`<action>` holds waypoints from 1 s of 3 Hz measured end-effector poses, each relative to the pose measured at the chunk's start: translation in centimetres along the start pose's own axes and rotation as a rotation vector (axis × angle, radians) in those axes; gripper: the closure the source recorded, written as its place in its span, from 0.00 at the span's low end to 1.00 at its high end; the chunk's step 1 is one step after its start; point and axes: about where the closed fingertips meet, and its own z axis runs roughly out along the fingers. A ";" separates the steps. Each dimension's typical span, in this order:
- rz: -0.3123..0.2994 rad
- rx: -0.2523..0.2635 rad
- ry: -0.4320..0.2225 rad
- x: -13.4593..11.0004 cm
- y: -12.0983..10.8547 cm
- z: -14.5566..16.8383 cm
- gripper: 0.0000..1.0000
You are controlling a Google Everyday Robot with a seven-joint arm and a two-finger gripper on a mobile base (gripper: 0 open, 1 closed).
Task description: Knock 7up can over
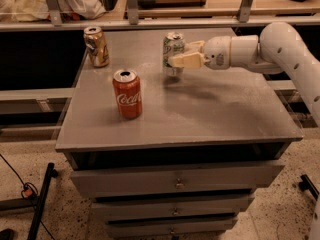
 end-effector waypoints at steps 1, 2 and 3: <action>-0.078 0.003 0.156 -2.5 0.7 -2.4 0.89; -0.165 0.014 0.452 -2.8 2.4 -4.1 0.91; -0.242 0.053 0.774 -1.3 3.6 -6.6 0.95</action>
Offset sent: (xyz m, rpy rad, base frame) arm -0.0521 -0.1175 0.0386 -1.1751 0.0276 -0.0205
